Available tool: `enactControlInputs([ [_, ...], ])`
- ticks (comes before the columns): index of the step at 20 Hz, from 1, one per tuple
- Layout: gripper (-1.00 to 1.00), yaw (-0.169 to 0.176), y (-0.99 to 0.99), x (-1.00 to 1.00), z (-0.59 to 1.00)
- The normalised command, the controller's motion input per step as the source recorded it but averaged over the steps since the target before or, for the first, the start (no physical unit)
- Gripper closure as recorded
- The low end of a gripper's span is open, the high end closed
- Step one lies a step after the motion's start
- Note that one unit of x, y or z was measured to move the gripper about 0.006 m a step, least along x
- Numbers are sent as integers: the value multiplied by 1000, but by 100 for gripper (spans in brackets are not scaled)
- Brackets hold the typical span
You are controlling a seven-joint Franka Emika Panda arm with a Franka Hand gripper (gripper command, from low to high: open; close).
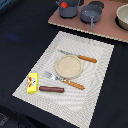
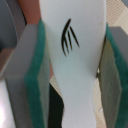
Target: Interact with the objects in diverse but meaningful ways.
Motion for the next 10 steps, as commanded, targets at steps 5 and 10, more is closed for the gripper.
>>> enactControlInputs([
  [5,100,-2,527,832,146],
  [10,100,-1,551,805,146],
])
